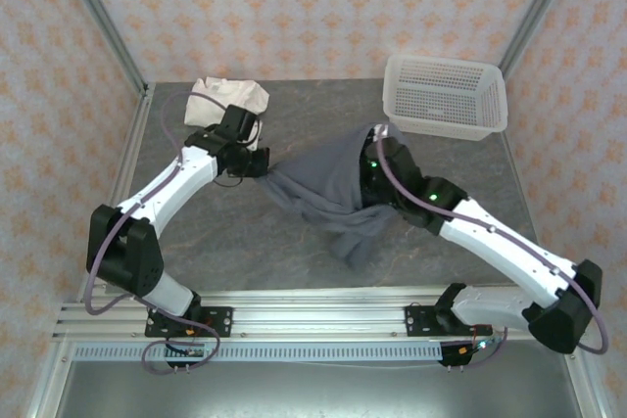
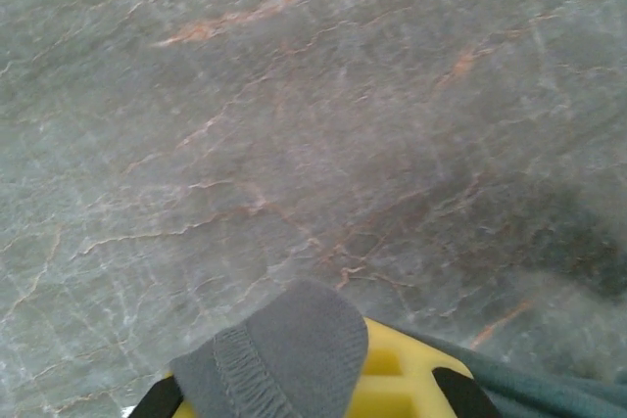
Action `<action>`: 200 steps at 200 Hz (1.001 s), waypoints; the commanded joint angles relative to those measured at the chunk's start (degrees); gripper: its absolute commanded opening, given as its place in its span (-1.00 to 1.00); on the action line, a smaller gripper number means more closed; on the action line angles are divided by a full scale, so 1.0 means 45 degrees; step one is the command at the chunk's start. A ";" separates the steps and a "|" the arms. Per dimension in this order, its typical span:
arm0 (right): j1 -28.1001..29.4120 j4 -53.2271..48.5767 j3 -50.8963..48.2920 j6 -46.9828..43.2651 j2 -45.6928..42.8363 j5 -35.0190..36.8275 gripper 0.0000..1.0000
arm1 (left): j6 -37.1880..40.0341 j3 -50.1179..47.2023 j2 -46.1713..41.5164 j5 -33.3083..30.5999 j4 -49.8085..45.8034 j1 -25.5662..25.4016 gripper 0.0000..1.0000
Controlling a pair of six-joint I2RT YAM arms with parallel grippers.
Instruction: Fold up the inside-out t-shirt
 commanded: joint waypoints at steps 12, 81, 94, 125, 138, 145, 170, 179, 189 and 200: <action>-0.0839 0.1840 0.1424 0.1326 -0.1186 -0.1331 -1.00 | -0.0384 -0.0723 0.0683 -0.0719 0.0016 0.1053 -1.00; -0.1352 0.2153 0.2278 0.2800 -0.0733 -0.1983 -1.00 | -0.0506 0.1928 -0.1623 -0.0092 -0.0783 0.1342 0.54; -0.1352 0.2182 0.2444 0.3139 -0.0432 -0.2080 -1.00 | -0.0936 0.2374 -0.2539 0.0922 -0.0228 0.1103 0.72; -0.1352 0.2539 0.2656 0.4213 0.0293 -0.1937 -1.00 | -0.1197 0.1778 -0.4690 0.2514 0.3294 -0.1817 0.60; -0.1352 0.2361 0.2726 0.4961 0.0407 -0.1195 -1.00 | -0.0614 0.1207 -0.5131 0.3161 0.4913 -0.3652 0.57; -0.1333 0.2205 0.2703 0.5603 0.0399 -0.0535 -1.00 | -0.0325 0.0891 -0.5236 0.3285 0.5566 -0.4493 0.57; -0.1308 0.1489 0.2698 0.7971 0.0346 0.1228 -1.00 | 0.1405 0.0170 -0.4770 0.3400 0.6200 -0.6339 0.59; -0.1301 0.1249 0.2887 0.8408 0.0393 0.1474 -1.00 | 0.1960 0.0025 -0.4427 0.3292 0.6329 -0.6678 0.61; -0.1302 0.1100 0.3069 0.8710 0.0468 0.1538 -1.00 | 0.2507 -0.0181 -0.4020 0.3435 0.6815 -0.6936 0.63; -0.1297 0.0984 0.3264 0.9023 0.0559 0.1517 -1.00 | 0.3194 -0.0413 -0.3563 0.3416 0.7564 -0.7259 0.65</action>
